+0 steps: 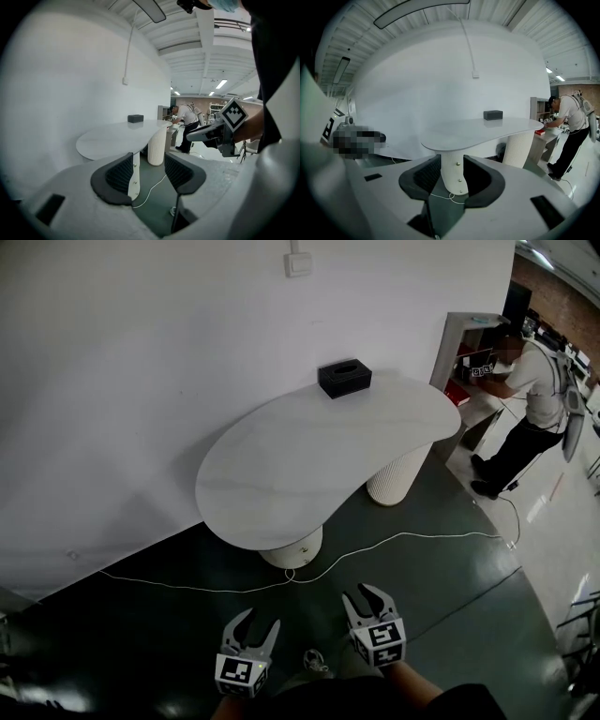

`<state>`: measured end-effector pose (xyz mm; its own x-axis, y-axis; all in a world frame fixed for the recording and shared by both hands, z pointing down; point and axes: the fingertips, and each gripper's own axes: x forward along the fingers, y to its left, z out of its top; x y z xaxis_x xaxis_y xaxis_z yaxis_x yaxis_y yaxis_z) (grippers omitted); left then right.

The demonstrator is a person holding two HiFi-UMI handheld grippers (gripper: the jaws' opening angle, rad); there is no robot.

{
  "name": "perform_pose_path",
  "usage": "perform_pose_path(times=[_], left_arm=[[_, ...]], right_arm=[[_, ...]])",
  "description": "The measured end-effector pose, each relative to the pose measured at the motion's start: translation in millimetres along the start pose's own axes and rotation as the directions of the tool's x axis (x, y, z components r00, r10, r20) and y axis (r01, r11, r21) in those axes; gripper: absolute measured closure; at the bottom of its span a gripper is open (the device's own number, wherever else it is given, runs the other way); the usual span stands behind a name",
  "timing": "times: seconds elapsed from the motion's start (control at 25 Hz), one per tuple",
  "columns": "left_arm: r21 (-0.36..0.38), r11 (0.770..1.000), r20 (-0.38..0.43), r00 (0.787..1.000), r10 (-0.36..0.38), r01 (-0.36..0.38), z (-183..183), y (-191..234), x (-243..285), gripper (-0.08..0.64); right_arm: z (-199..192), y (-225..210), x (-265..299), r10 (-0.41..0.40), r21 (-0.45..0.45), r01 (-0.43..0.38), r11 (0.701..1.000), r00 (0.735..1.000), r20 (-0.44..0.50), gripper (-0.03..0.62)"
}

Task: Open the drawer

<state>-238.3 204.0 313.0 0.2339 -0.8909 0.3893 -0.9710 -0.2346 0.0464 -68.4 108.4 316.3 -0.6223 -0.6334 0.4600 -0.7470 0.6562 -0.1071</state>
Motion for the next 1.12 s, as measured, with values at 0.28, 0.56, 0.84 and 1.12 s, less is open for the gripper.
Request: perform_pose_path(times=[0.28,0.56,0.84,1.12], left_arm=[[0.014,1.0,-0.009,1.0,0.008,-0.007,17.3,1.9,81.6,0.356],[0.029,0.999,-0.058,0.998,-0.02,0.022,13.3,6.5,174.8,0.356],[0.06,0.997,-0.133,0.991,-0.034,0.042,-33.3,15.6,245.9,0.354],[0.054,0.997,-0.186,0.982,-0.042,0.053,-81.3,20.8,292.9,0.356]], right_arm=[[-10.6,-50.6,80.6,0.037,-0.014,-0.037,0.999,0.999,-0.037,0.445],[-36.7,-92.7,164.5,0.126,-0.008,-0.126,0.992,0.991,-0.034,0.448],[-87.4,-127.4,240.9,0.176,-0.032,-0.177,0.984,0.984,-0.03,0.448],[-148.8,-146.3,300.0,0.178,-0.014,-0.179,0.984,0.983,-0.042,0.448]])
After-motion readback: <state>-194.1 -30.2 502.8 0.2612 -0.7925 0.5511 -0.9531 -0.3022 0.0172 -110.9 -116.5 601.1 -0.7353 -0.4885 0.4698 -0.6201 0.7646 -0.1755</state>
